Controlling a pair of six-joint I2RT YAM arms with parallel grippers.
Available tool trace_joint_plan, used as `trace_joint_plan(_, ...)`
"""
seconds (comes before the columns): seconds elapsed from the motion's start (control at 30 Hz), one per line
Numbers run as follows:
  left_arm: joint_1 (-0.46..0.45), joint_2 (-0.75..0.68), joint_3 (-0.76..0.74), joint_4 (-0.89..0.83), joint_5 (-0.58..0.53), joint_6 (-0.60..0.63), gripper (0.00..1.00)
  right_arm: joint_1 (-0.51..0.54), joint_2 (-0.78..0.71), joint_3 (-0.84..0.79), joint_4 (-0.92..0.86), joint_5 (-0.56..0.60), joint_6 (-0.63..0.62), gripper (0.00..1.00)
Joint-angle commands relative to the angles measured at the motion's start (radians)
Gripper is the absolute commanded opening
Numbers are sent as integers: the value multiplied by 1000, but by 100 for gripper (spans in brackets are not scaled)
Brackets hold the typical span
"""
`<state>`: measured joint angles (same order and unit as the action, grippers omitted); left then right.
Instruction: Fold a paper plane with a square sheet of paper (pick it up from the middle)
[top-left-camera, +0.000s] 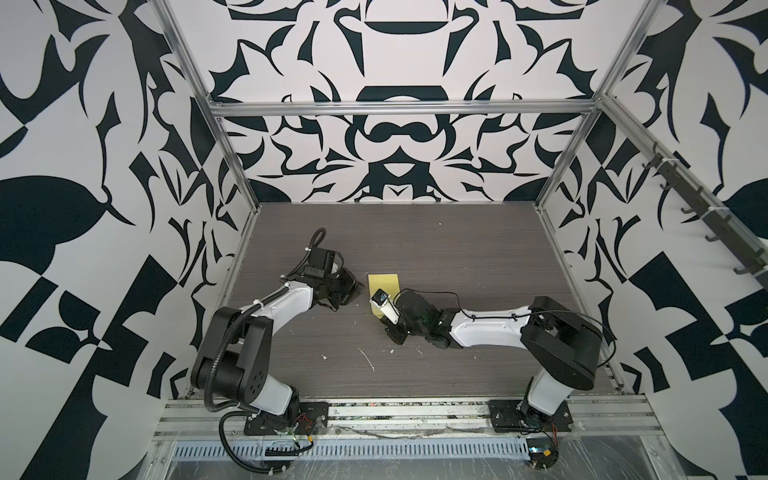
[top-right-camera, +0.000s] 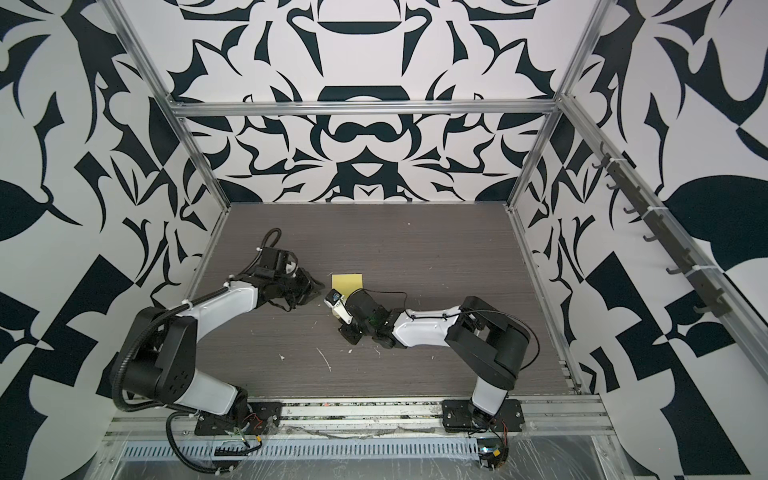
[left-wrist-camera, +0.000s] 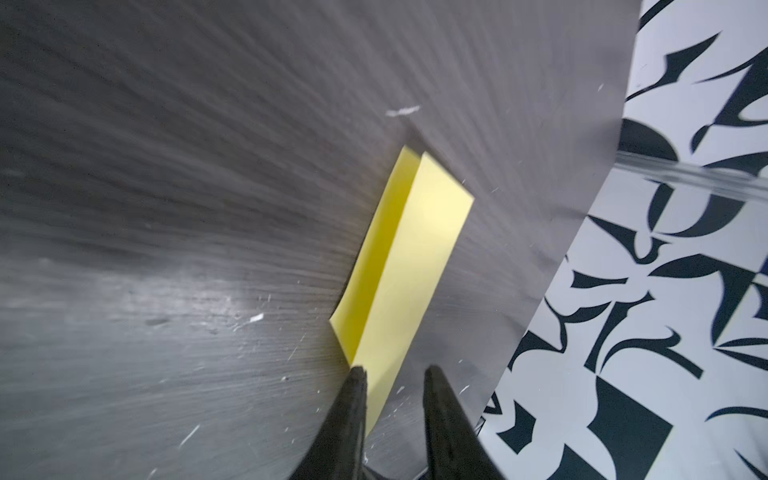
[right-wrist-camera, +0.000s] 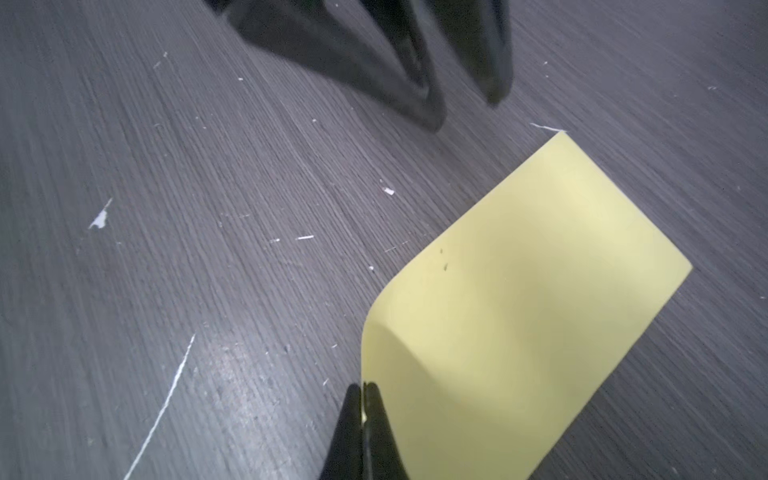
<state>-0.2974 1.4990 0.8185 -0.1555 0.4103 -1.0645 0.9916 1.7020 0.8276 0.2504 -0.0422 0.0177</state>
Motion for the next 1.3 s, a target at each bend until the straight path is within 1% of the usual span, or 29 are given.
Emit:
trace_joint_plan(0.0, 4, -1, 61, -42, 35, 87, 28, 2, -48, -2, -8, -60, -3, 0)
trace_joint_plan(0.07, -6, 37, 85, -6, 72, 97, 26, 2, -48, -4, -11, -75, 2, 0)
trace_joint_plan(0.17, -37, 112, 110, 43, 99, 99, 21, 1, -48, -7, -9, -90, 7, 0)
trace_joint_plan(0.33, -79, 241, 183, 58, 121, 124, 14, -6, -41, -6, -8, -127, 13, 0)
trace_joint_plan(0.47, -102, 322, 231, 25, 125, 147, 9, -14, -38, -9, -9, -136, 19, 0)
trace_joint_plan(0.63, -109, 375, 270, -93, 47, 196, 4, -25, -38, -13, -8, -134, 24, 0)
trace_joint_plan(0.87, -131, 428, 328, -210, -10, 249, 0, -39, -31, -12, -5, -130, 37, 0)
trace_joint_plan(1.27, -136, 470, 346, -267, -57, 280, 0, -95, 6, 3, -7, -114, 108, 0)
